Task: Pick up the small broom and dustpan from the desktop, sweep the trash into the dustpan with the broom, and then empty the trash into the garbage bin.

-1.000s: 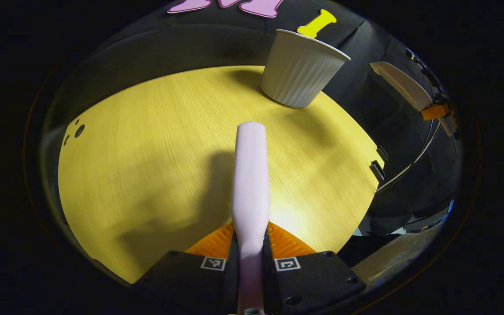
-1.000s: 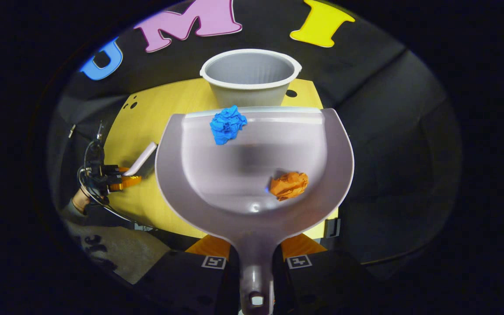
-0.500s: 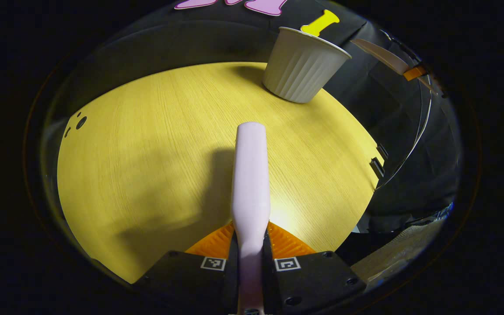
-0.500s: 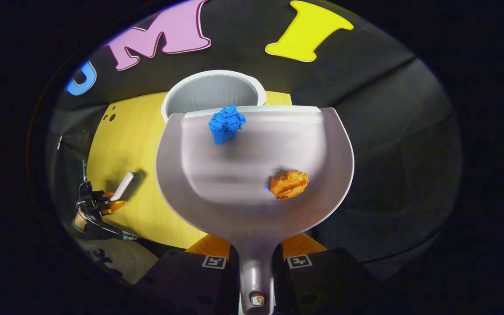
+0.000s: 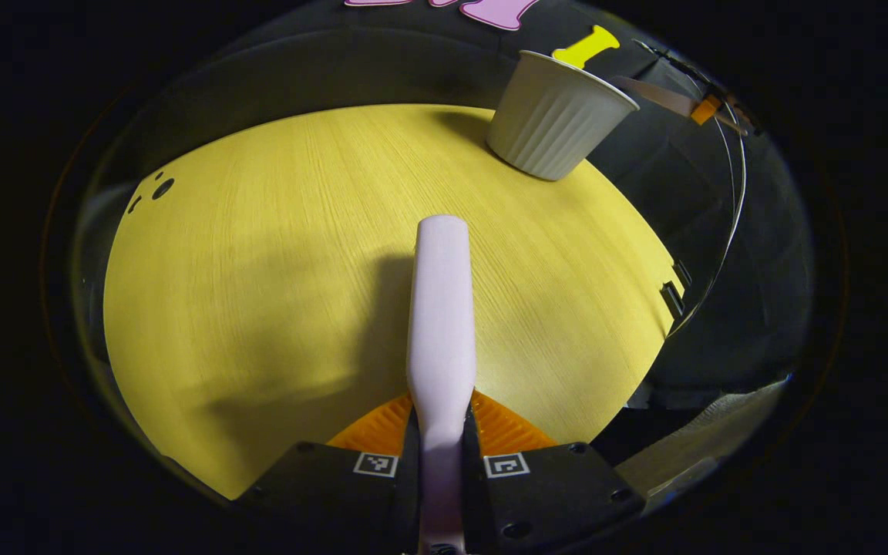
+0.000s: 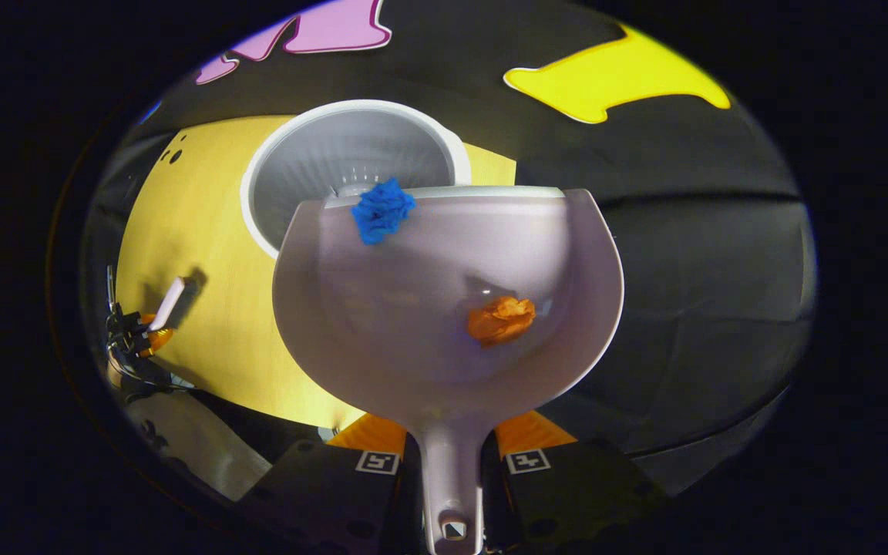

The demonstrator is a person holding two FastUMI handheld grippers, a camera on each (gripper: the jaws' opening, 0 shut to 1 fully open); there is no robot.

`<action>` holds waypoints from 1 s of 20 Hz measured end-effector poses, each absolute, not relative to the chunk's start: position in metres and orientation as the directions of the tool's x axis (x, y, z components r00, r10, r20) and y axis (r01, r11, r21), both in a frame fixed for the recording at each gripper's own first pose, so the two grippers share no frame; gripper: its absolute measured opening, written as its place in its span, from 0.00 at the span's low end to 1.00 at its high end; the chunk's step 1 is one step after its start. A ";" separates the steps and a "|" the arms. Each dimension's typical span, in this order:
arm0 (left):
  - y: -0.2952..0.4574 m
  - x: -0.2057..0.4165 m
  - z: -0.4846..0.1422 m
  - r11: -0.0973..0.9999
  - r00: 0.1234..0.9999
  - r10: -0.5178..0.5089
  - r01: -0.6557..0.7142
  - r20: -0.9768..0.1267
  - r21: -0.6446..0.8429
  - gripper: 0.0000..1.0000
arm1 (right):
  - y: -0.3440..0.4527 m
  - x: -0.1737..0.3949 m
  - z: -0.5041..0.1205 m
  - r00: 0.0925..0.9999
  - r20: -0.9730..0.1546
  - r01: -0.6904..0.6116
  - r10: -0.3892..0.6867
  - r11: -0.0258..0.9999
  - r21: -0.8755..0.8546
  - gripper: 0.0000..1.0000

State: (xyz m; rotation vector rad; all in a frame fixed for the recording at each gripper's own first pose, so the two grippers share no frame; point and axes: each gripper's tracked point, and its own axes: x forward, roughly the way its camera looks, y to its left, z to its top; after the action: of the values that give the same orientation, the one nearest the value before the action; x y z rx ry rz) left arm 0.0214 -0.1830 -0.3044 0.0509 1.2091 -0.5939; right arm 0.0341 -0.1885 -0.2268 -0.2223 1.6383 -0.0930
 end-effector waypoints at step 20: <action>-0.182 0.026 -0.306 0.878 0.249 -0.372 0.406 -0.894 -0.252 0.26 | -0.183 0.061 -0.219 0.130 -0.983 -0.077 -0.131 0.987 -0.142 0.35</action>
State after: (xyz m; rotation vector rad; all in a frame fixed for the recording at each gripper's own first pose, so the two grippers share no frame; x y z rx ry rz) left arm 0.0258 -0.1815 -0.3059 0.0324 1.2076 -0.5299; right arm 0.0608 -0.1834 -0.2195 -0.1731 1.4421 -0.0397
